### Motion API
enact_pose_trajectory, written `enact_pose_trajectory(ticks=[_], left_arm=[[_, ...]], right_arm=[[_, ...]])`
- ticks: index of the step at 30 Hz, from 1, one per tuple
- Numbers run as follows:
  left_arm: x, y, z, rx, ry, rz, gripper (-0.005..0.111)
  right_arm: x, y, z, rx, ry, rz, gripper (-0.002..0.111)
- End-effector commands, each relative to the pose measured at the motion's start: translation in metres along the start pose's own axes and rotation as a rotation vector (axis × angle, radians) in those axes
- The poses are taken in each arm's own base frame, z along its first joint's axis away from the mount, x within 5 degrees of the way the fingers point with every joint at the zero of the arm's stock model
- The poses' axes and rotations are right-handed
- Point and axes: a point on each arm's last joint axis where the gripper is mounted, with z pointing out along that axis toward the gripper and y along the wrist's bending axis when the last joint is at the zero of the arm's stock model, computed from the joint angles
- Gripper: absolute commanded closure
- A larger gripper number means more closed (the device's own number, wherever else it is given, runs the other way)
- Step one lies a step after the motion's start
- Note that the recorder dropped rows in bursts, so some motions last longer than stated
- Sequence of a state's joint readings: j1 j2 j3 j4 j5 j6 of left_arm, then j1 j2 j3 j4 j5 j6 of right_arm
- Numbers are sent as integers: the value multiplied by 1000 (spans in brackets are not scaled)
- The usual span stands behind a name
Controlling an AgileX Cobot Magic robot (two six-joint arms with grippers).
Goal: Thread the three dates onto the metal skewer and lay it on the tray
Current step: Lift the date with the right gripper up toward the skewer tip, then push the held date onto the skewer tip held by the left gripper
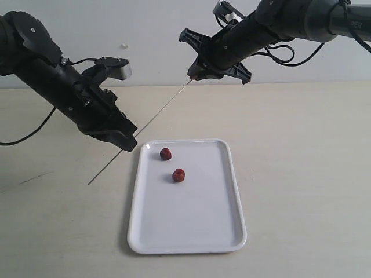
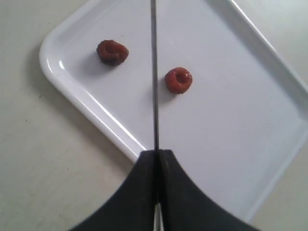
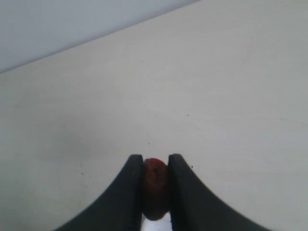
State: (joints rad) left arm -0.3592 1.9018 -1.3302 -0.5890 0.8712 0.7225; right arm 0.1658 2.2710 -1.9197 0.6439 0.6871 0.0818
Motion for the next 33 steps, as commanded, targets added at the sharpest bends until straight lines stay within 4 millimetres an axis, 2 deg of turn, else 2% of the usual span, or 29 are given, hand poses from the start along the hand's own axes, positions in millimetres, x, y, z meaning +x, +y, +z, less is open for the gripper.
enact_pose_trajectory(ticks=[1,14,33], left_arm=[[0,2,5,-4,-15,-24,107],[2,4,5,-22,5,-5,107],[-1,6,5,-48,-26,-35,107]], right_arm=[[-6,5,-6,-18,-38,-25,96],[-11,-2,-10,-25,-40,-16,96],[-9,2,-11,-92,-13,-10,96]])
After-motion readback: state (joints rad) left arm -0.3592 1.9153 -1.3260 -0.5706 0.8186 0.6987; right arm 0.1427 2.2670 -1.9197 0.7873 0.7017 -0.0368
